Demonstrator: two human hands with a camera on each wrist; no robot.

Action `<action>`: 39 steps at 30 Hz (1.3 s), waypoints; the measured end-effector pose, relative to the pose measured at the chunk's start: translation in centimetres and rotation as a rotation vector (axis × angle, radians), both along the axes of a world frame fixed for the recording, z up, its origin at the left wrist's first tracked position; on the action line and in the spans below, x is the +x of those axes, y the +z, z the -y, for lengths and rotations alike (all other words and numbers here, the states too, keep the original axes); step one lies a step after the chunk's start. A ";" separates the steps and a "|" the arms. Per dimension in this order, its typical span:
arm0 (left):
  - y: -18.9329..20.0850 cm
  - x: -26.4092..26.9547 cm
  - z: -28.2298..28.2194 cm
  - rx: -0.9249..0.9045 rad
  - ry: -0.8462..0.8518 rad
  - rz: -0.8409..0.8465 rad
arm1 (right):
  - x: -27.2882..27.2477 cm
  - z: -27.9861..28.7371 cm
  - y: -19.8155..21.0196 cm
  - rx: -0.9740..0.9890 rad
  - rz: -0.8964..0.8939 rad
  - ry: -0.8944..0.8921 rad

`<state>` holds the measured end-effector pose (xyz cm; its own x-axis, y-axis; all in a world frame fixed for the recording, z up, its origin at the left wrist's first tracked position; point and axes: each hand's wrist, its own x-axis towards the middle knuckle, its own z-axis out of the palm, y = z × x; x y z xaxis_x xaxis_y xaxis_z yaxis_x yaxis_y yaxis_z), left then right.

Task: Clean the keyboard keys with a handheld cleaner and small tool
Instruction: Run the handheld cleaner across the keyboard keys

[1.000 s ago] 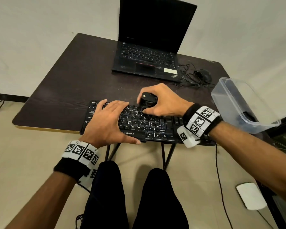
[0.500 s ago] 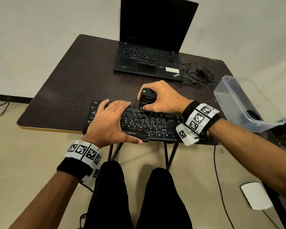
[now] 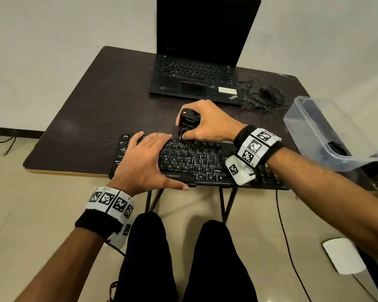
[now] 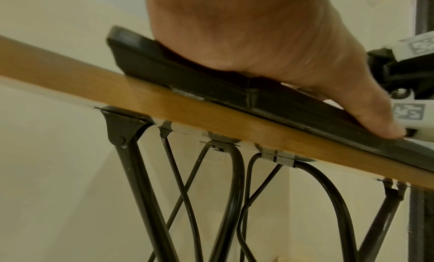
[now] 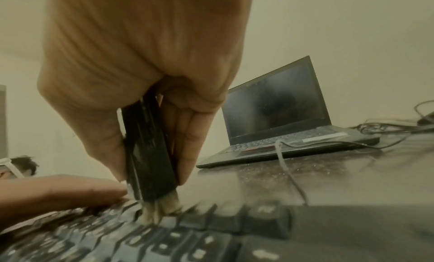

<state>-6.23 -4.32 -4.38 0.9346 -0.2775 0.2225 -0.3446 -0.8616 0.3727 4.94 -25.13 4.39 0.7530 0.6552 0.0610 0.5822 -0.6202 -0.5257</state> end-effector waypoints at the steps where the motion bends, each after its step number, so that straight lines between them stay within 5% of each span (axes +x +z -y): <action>1: 0.0 0.0 0.0 -0.002 0.002 0.001 | 0.1 1.0 0.3 -0.035 0.000 -0.017; 7: -0.2 0.0 0.0 0.006 0.013 0.011 | -0.9 10.2 0.3 -0.071 -0.026 -0.230; 14: 0.1 -0.1 0.1 -0.002 0.002 0.004 | -2.6 4.7 -0.4 -0.028 0.055 -0.104; 20: -0.1 0.1 0.1 0.015 0.024 -0.005 | -3.4 10.3 0.2 -0.036 0.031 -0.344; 39: 0.2 -0.1 0.2 0.016 0.015 0.009 | -5.7 9.0 -0.3 -0.024 0.089 -0.246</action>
